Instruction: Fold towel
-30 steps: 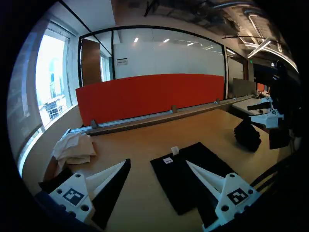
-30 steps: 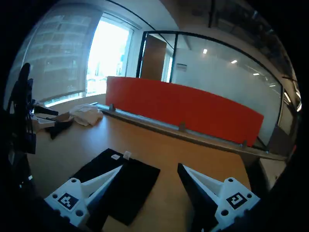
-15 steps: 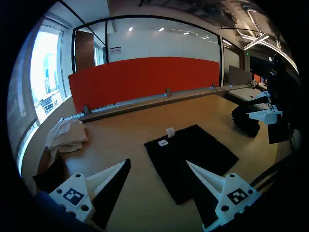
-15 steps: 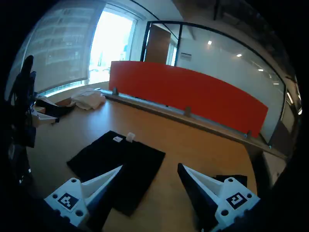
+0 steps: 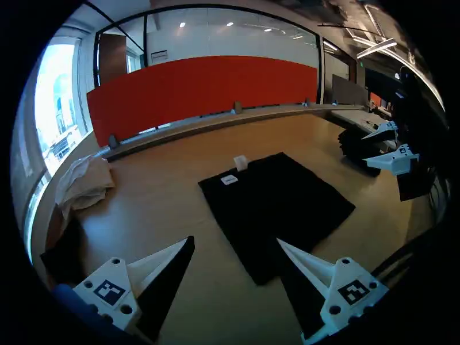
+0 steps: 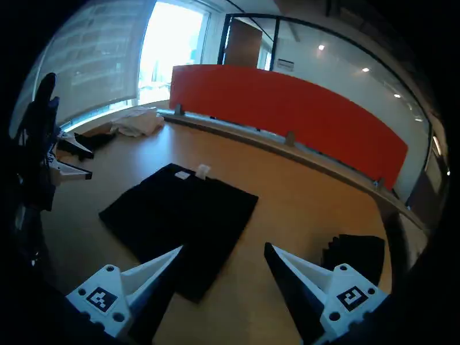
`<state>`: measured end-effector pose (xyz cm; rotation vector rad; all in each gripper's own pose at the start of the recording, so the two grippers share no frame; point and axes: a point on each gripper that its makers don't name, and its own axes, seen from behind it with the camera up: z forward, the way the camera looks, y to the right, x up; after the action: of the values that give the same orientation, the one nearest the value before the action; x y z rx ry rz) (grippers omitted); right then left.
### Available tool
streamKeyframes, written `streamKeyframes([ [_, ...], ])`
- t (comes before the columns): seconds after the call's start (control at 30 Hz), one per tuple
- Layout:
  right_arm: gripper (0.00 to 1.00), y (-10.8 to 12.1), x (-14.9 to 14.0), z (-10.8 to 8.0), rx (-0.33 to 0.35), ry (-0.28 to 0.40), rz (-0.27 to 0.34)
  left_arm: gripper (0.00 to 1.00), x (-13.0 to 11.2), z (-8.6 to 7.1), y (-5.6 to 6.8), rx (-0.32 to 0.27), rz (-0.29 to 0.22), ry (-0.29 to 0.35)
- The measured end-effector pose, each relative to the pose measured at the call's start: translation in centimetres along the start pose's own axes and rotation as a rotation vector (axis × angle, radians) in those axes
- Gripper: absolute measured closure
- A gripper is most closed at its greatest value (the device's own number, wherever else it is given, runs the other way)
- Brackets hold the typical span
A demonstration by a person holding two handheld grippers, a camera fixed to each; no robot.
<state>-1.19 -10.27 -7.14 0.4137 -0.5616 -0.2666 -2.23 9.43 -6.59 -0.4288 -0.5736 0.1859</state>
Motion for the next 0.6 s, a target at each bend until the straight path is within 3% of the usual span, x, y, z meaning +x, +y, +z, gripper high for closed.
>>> streamKeyframes([
  [0.6, 0.0, -2.3, -5.8, 2.4, 0.053, -0.101, -0.018, 0.05, -5.2, 2.6, 2.2, -0.071, 0.025, -0.134],
])
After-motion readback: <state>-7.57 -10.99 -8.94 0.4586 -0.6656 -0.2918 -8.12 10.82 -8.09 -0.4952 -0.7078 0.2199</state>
